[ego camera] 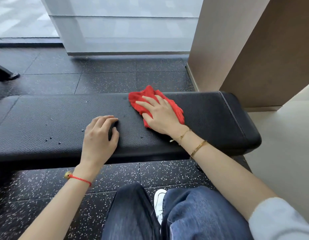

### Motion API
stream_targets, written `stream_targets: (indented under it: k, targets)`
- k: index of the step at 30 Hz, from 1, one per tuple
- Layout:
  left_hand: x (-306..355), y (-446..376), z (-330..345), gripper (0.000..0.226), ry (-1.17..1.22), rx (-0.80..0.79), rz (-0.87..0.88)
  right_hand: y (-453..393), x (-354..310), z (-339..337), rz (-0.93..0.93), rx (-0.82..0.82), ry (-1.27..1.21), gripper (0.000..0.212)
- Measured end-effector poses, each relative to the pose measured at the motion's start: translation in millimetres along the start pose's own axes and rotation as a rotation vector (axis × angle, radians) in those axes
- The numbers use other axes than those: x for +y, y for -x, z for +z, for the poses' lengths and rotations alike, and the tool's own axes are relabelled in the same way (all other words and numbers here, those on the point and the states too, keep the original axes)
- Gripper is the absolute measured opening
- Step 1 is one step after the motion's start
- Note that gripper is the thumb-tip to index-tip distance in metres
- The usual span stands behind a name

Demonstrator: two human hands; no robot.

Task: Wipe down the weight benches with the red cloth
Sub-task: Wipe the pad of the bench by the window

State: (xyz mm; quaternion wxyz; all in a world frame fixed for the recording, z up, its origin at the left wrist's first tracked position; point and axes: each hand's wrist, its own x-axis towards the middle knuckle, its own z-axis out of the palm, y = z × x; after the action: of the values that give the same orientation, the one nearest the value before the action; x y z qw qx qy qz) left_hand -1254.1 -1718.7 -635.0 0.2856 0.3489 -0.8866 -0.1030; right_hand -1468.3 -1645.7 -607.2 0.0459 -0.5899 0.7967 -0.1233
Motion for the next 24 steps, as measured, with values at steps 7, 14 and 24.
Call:
stream_targets:
  k: [7,14,24]
  targets:
    - [0.4,3.5,1.3,0.029,-0.004,0.036,-0.020,44.2,28.9,-6.6,-0.104,0.044,-0.038,0.049]
    - [3.0,3.5,1.0,0.029,-0.016,0.033,-0.041,-52.8,2.6,-0.4,0.075,0.016,0.009,0.047]
    - [-2.1,4.1,2.4,0.028,-0.017,0.040,-0.025,7.2,10.1,-1.3,-0.201,0.027,-0.031,0.048]
